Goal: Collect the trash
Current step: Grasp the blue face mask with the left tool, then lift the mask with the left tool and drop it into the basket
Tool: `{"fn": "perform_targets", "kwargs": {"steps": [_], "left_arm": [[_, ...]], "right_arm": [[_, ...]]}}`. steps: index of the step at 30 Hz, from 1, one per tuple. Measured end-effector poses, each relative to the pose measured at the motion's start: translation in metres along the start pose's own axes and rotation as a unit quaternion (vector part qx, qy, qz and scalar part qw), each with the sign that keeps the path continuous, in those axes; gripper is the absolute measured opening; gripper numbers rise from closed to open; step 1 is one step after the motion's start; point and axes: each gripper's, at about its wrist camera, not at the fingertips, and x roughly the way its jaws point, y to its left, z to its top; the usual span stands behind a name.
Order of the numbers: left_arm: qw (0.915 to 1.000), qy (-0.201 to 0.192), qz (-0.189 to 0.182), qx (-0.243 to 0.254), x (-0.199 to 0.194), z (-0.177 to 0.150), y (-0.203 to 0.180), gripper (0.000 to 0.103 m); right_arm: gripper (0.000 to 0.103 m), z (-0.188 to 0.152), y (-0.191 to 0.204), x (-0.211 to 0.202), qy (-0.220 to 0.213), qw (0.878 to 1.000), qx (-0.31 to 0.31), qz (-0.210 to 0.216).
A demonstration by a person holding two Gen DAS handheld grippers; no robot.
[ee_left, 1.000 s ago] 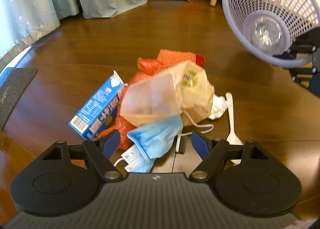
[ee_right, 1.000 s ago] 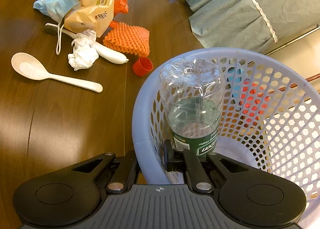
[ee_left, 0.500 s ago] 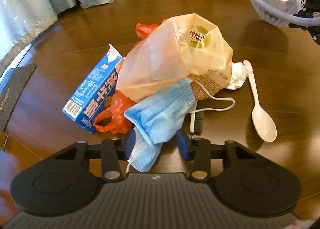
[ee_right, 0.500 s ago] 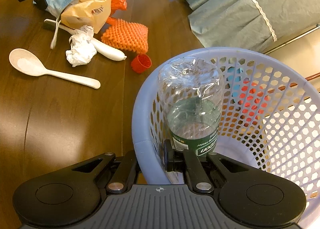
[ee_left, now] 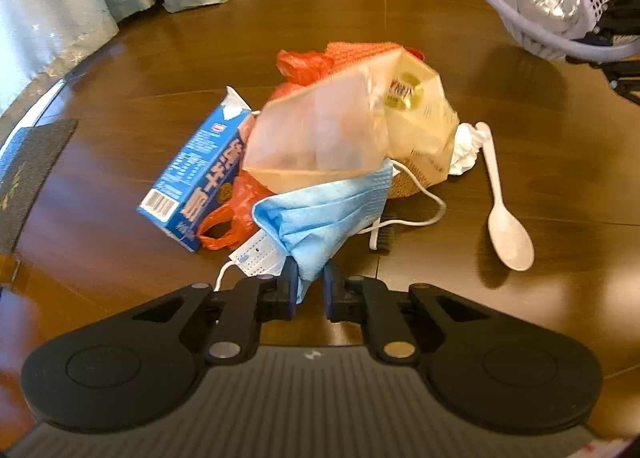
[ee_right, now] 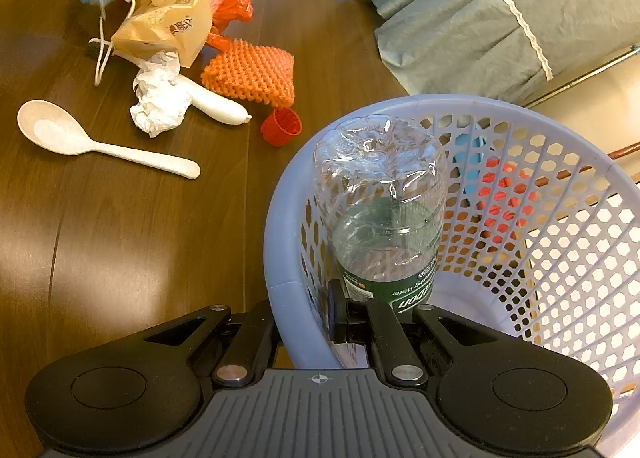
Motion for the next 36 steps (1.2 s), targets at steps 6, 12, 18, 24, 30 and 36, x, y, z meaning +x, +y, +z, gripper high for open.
{"fn": "perform_targets", "kwargs": {"steps": [6, 12, 18, 24, 30, 36], "left_arm": [[0.9997, -0.017, 0.007, -0.016, -0.036, 0.005, 0.007, 0.009], [0.9987, -0.044, 0.009, -0.026, -0.068, 0.024, 0.008, 0.009], [0.997, -0.074, -0.01, -0.017, -0.083, 0.051, -0.004, 0.009], [0.9939, -0.1, -0.046, 0.001, -0.083, 0.083, -0.023, 0.009], [0.9843, -0.138, -0.102, 0.04, -0.088, 0.133, -0.056, 0.009], [0.9689, -0.179, -0.144, 0.093, -0.087, 0.194, -0.098, 0.009]], "right_arm": [[0.003, 0.0, -0.002, 0.0, 0.0, 1.0, 0.003, 0.0], [0.003, 0.001, -0.002, 0.0, 0.0, 1.0, 0.005, 0.0], [0.003, 0.001, -0.001, -0.001, 0.0, 1.0, 0.006, 0.001], [0.003, 0.002, 0.002, -0.001, -0.001, 1.0, 0.003, 0.002], [0.003, 0.002, 0.003, -0.003, -0.002, 1.0, 0.007, 0.002], [0.003, 0.002, 0.001, -0.005, -0.004, 1.0, 0.014, 0.004]]}}
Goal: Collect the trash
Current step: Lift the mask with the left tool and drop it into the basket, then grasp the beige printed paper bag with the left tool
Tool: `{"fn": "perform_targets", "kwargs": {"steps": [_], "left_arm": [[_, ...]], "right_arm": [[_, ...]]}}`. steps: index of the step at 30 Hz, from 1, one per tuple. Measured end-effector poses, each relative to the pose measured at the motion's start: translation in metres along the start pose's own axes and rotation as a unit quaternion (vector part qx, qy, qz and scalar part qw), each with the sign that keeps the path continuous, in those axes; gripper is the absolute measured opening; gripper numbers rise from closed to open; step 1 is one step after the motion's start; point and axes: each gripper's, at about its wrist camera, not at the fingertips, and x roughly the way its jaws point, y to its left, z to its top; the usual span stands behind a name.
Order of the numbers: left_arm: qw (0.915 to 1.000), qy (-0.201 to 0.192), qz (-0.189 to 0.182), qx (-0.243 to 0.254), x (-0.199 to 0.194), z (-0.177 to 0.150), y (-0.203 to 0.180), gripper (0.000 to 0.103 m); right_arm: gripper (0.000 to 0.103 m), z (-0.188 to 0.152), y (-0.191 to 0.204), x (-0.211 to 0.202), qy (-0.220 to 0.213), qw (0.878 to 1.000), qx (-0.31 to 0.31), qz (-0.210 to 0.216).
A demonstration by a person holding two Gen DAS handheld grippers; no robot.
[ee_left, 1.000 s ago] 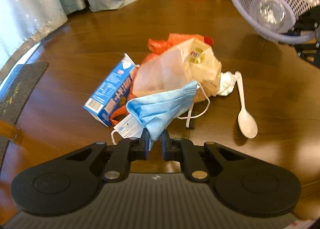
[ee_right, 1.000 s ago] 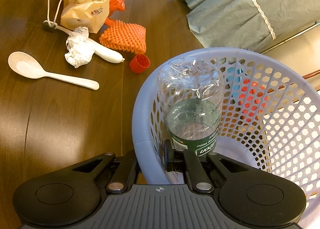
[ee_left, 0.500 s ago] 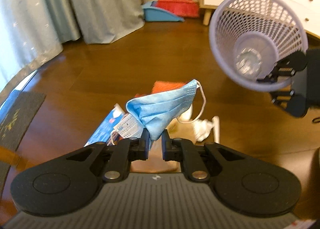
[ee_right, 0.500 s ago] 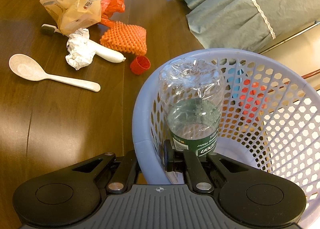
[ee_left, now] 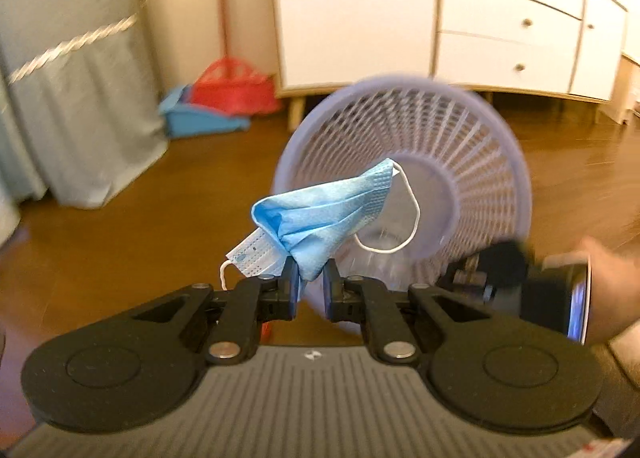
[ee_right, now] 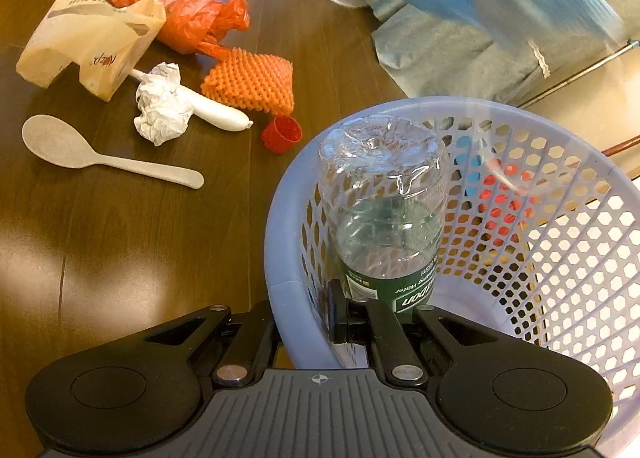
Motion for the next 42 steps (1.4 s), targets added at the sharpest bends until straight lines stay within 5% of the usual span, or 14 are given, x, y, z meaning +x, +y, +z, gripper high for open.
{"fn": "perform_targets", "kwargs": {"steps": [2, 7, 11, 20, 30, 42], "left_arm": [[0.9997, -0.013, -0.015, 0.011, 0.014, 0.015, -0.009, 0.01], [0.9978, -0.037, -0.055, 0.004, 0.045, 0.035, -0.028, 0.034], [0.998, -0.044, -0.046, -0.001, 0.044, 0.031, -0.03, 0.034], [0.9982, -0.015, 0.03, -0.05, 0.001, -0.019, 0.018, 0.035], [0.9845, 0.022, 0.141, -0.103, -0.039, -0.079, 0.075, 0.037], [0.979, 0.098, 0.115, -0.136, -0.052, -0.173, 0.048, 0.05]], "right_arm": [[0.003, 0.0, -0.001, 0.0, 0.0, 1.0, 0.004, 0.0], [0.003, 0.0, -0.002, 0.0, -0.003, 1.0, 0.008, 0.0], [0.003, -0.001, -0.003, -0.001, -0.004, 1.0, 0.012, 0.0], [0.003, -0.002, -0.005, -0.002, -0.005, 1.0, 0.017, -0.001], [0.003, -0.002, -0.004, -0.002, -0.003, 1.0, 0.011, -0.002], [0.003, -0.003, 0.001, -0.001, -0.001, 1.0, 0.001, -0.003]]}}
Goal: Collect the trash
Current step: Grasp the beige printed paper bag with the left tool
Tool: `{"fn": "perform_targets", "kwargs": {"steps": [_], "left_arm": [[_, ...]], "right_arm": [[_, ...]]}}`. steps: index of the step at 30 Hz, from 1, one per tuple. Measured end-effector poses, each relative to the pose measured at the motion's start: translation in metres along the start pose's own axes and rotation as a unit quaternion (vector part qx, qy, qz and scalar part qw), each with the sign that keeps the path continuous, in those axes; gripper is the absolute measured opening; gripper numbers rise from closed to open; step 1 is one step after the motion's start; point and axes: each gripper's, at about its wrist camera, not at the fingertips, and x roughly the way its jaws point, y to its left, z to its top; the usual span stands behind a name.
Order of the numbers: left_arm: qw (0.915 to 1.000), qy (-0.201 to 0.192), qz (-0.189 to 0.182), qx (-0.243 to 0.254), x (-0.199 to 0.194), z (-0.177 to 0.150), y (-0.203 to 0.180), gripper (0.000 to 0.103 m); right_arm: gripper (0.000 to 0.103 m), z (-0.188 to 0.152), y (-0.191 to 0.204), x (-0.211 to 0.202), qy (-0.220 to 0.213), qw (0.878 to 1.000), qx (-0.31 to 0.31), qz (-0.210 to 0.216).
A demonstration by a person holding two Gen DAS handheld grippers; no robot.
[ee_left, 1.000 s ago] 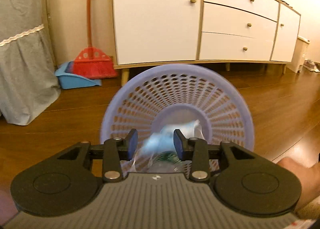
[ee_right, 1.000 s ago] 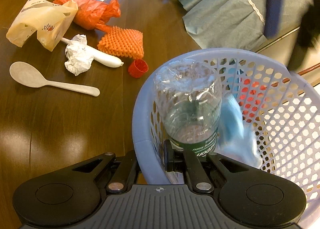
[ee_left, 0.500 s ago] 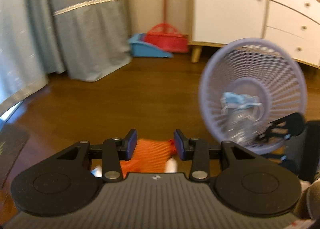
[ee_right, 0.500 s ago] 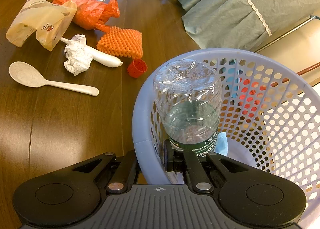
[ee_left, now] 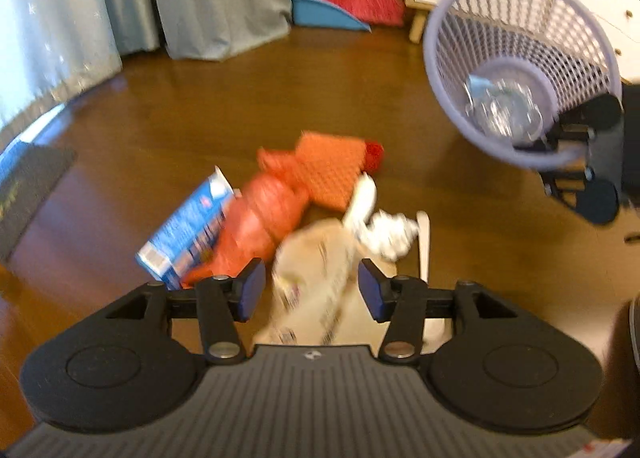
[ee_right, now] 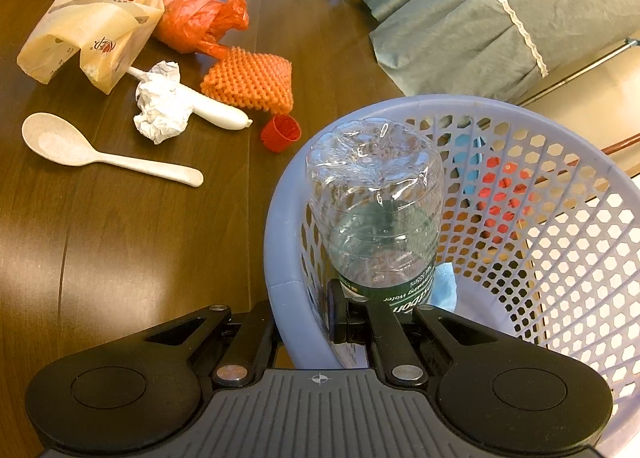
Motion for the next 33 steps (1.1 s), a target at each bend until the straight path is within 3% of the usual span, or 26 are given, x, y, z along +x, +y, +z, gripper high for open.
{"fn": "perform_targets", "kwargs": {"steps": [3, 8, 15, 26, 33], "left_arm": [[0.9993, 0.012, -0.009, 0.035, 0.003, -0.016, -0.013, 0.065], [0.9971, 0.02, -0.009, 0.073, 0.011, -0.029, -0.025, 0.07], [0.994, 0.018, 0.002, 0.108, 0.024, -0.032, -0.032, 0.086], [0.9879, 0.032, 0.012, 0.151, 0.051, -0.032, -0.035, 0.085], [0.9859, 0.038, 0.015, 0.162, 0.059, -0.029, -0.034, 0.073]], "right_arm": [[0.003, 0.0, 0.0, 0.0, 0.0, 1.0, 0.0, 0.0], [0.003, 0.001, 0.0, 0.001, 0.001, 1.0, -0.003, 0.0], [0.003, 0.001, 0.001, 0.001, 0.002, 1.0, -0.004, 0.0], [0.003, 0.001, 0.001, 0.001, 0.003, 1.0, -0.006, 0.0], [0.003, 0.001, 0.003, 0.0, 0.002, 1.0, -0.005, -0.001]]}}
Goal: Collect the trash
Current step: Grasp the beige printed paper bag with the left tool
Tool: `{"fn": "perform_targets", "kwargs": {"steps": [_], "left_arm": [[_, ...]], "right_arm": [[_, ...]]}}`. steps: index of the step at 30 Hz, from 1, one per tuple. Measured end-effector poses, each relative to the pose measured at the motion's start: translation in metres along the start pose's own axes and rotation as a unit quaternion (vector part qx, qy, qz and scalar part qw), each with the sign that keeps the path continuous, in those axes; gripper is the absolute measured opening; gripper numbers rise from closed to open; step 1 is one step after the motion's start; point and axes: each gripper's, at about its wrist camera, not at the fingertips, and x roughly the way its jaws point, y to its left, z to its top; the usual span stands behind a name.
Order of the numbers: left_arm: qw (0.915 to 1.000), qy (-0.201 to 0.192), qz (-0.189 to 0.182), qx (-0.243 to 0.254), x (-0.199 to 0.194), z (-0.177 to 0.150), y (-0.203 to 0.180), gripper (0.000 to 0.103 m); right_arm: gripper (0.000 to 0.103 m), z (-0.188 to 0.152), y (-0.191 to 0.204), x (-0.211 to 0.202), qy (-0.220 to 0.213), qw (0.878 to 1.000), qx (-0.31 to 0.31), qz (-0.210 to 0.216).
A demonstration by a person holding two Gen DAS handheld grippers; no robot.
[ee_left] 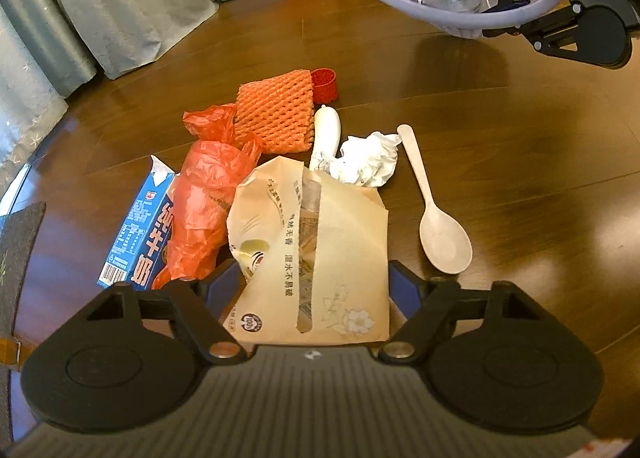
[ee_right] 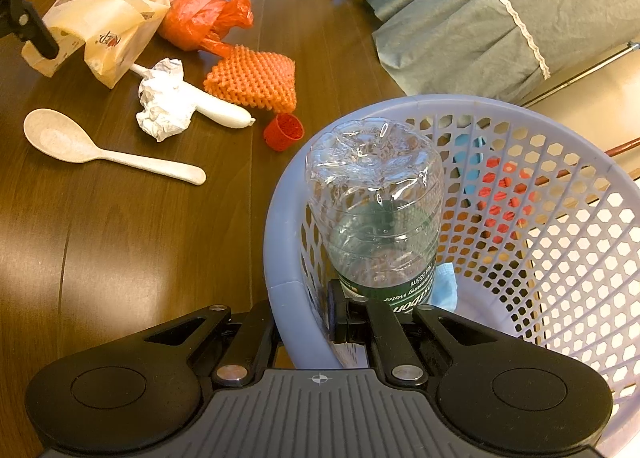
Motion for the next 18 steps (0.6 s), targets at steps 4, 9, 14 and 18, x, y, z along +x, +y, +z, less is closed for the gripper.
{"fn": "perform_targets", "kwargs": {"steps": [4, 9, 14, 18], "left_arm": [[1.0, 0.003, -0.001, -0.007, 0.001, 0.0, 0.003, 0.062], [0.9999, 0.009, -0.003, -0.01, 0.002, 0.0, 0.007, 0.046], [0.9998, 0.013, -0.006, -0.014, 0.002, 0.0, 0.009, 0.027], [0.9997, 0.011, -0.003, -0.022, -0.002, 0.001, 0.011, 0.013]], "right_arm": [[0.003, 0.0, 0.0, 0.0, 0.0, 1.0, 0.001, 0.0], [0.003, 0.0, 0.0, 0.0, 0.0, 1.0, 0.0, 0.0], [0.003, 0.0, 0.0, 0.0, 0.0, 1.0, -0.001, 0.0], [0.003, 0.0, 0.0, 0.0, 0.0, 1.0, 0.001, 0.0]]}}
